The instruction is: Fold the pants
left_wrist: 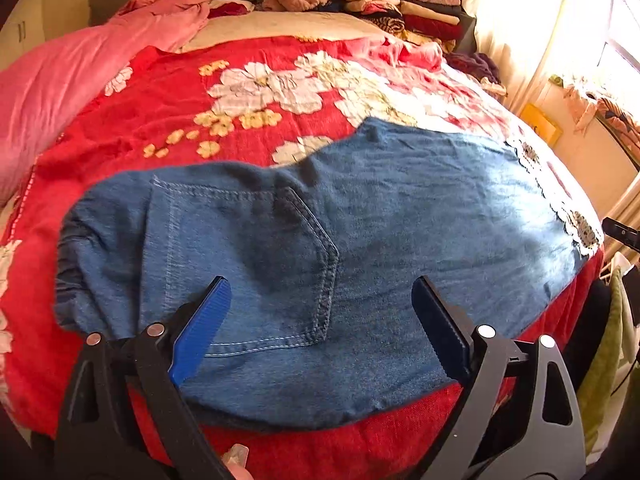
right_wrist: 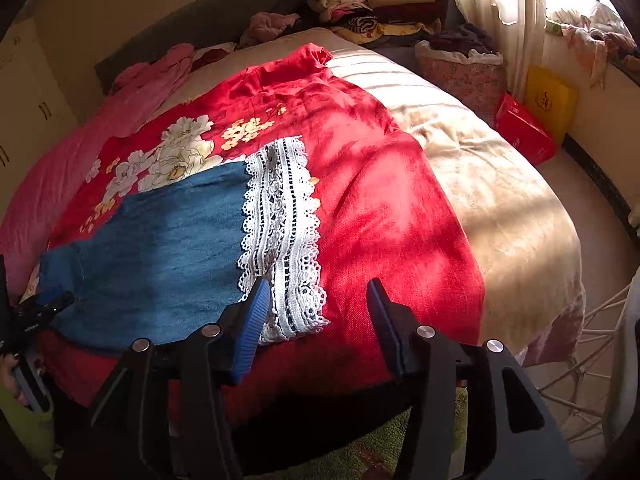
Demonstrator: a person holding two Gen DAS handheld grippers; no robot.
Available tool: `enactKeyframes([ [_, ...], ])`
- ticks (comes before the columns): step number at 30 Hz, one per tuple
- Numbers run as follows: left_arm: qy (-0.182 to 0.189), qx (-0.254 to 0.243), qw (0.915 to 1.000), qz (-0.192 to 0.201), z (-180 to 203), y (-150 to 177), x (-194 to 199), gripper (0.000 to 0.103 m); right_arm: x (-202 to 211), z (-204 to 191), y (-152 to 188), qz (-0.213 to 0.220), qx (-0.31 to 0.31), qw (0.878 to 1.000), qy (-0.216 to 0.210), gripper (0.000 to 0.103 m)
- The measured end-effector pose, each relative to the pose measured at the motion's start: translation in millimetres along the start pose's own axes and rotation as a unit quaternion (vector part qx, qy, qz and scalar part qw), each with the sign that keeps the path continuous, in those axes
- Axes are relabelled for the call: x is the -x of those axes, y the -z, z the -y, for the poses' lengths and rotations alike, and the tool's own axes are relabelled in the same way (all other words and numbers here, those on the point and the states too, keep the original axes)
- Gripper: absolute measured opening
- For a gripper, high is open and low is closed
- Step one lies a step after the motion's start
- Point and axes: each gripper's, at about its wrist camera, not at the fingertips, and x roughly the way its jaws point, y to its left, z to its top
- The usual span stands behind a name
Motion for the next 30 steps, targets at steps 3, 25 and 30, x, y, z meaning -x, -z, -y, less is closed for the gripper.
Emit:
enactKeyframes([
  [3,-0.008,0.006,0.9999,0.009,-4.4,-4.7,7.6,0.089,4.5,-12.6,-3.7,0.019,0.015,1.0,-0.004,0.062],
  [25,-0.019,-0.024,0.9987,-0.041,28.6,-40.5,-65.7,0.093,-105.8,-116.7,-8.5,-0.081,0.111,0.99,-0.042,0.075],
  [30,-0.014,0.006,0.9993,-0.033,8.2,-29.7,-72.1,0.093,-115.8,-108.0,-0.5,-0.092,0.1,0.99,-0.033,0.075],
])
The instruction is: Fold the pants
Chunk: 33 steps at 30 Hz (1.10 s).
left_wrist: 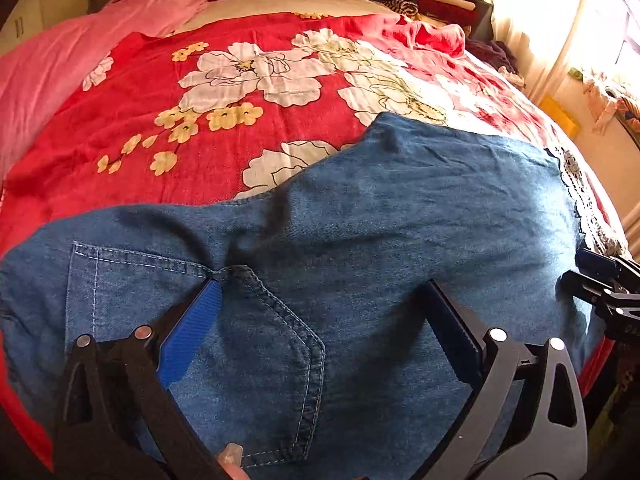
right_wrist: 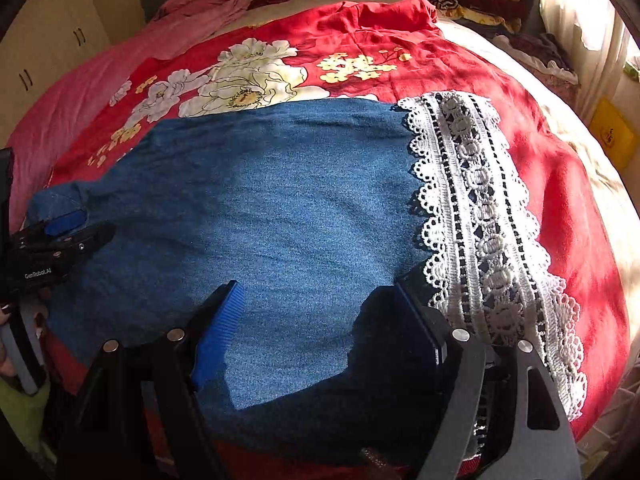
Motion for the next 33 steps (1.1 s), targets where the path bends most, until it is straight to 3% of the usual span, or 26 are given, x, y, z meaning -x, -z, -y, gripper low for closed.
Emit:
enactKeyframes([
  [3,-0.005,-0.006,0.9999,0.007,2.3,2.7,0.2,0.093,2.7,-1.7,1.5,0.007,0.002,1.0,-0.001,0.075],
  [7,0.014,0.012,0.9998,0.007,4.1,1.3,14.9,0.093,24.2,5.1,6.3,0.031,-0.029,0.998,-0.044,0.075],
  [12,0.03,0.003,0.9995,0.012,15.9,-0.8,32.8,0.093,46.0,12.3,12.1,0.05,-0.047,0.997,-0.04,0.075],
  [13,0.032,0.001,0.9994,0.013,18.6,-0.8,35.7,0.093,50.1,12.8,12.5,0.053,-0.047,0.997,-0.038,0.078],
  [15,0.034,-0.005,0.9993,0.016,24.1,-0.4,42.3,0.093,57.5,14.0,13.4,0.063,-0.047,0.997,-0.028,0.098],
  [33,0.037,-0.042,0.9977,0.038,55.5,-7.2,78.6,0.093,120.4,51.7,20.9,0.136,-0.087,0.987,0.006,0.099],
])
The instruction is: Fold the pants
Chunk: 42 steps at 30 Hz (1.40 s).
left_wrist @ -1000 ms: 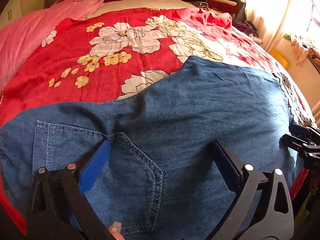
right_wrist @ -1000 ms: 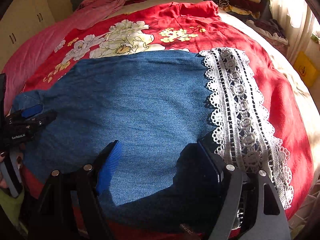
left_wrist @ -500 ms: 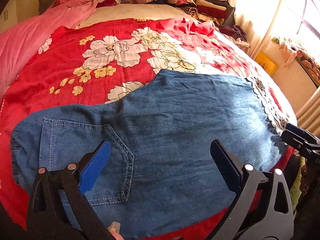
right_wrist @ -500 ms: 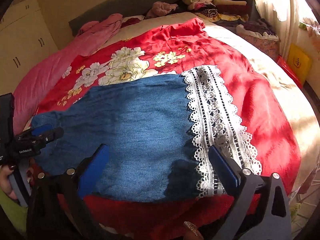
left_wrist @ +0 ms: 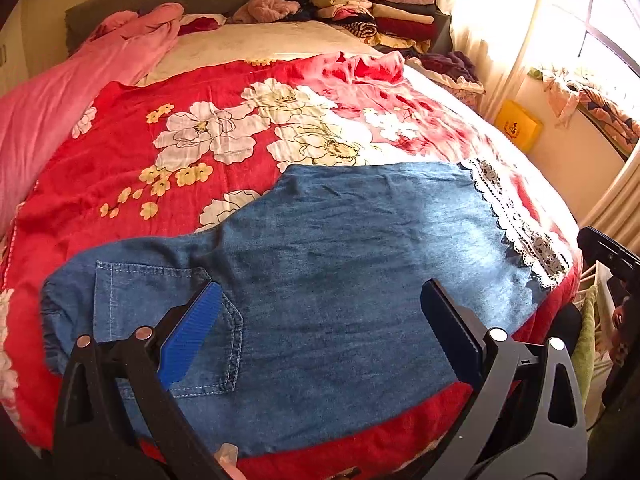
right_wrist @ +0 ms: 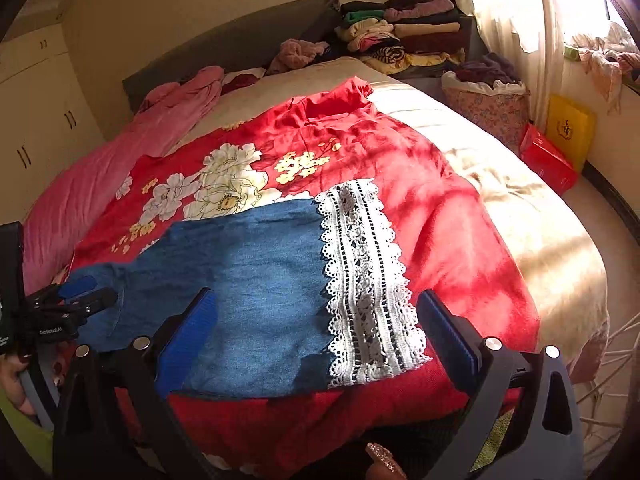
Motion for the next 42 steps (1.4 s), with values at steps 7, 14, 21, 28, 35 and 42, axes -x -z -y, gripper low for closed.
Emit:
enactKeyframes([
  [7,0.005,-0.011,0.9999,0.006,11.2,-3.3,8.3,0.094,12.7,11.0,-1.0,0.014,-0.012,1.0,0.01,0.099],
  [14,0.006,-0.027,0.9996,0.004,24.3,-9.4,6.8,0.094,18.0,20.7,0.6,0.02,-0.02,0.999,0.016,0.099],
  [21,0.006,-0.057,0.9984,-0.007,41.0,-23.0,-3.4,0.094,15.5,28.8,5.4,0.014,-0.029,0.999,0.016,0.099],
  [28,0.012,-0.084,0.9963,-0.017,57.5,-41.8,-19.6,0.094,5.4,30.2,13.2,-0.001,-0.029,1.0,0.01,0.099],
  [35,0.03,-0.103,0.9939,-0.025,76.0,-57.4,-46.8,0.093,-8.8,30.4,20.1,-0.017,-0.033,0.999,0.007,0.099],
  [42,0.049,-0.131,0.9897,-0.031,93.9,-66.8,-81.6,0.093,-21.5,27.3,22.6,-0.024,-0.031,0.999,0.004,0.099],
])
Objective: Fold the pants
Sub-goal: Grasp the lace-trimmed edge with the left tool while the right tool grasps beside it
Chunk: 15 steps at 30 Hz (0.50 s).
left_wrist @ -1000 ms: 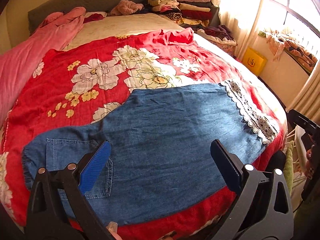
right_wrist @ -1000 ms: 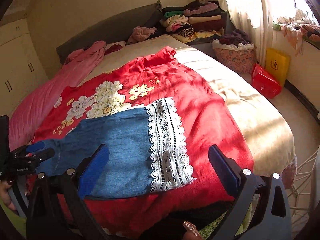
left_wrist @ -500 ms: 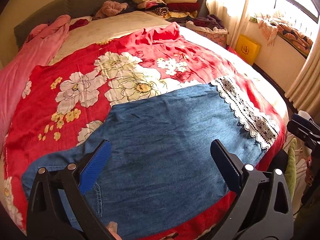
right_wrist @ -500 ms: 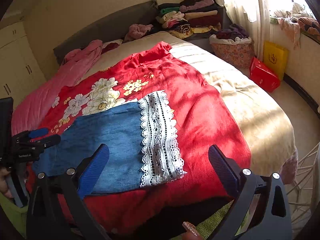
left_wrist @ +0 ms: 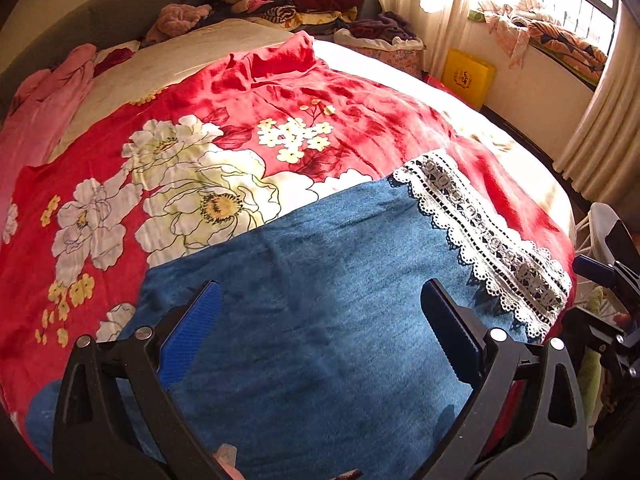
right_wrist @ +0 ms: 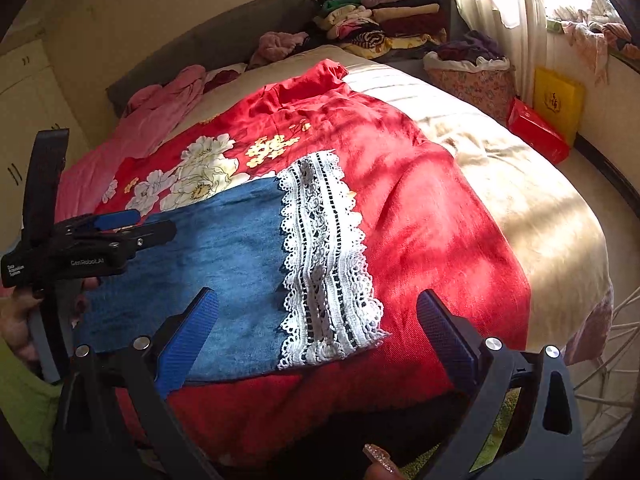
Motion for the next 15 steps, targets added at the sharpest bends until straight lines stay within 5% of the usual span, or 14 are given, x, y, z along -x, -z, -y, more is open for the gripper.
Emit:
enactKeyframes([
  [15,0.026,-0.047,0.9983,-0.024,20.3,-38.1,-71.8,0.092,-25.8,3.5,2.7,-0.012,-0.018,1.0,0.006,0.098],
])
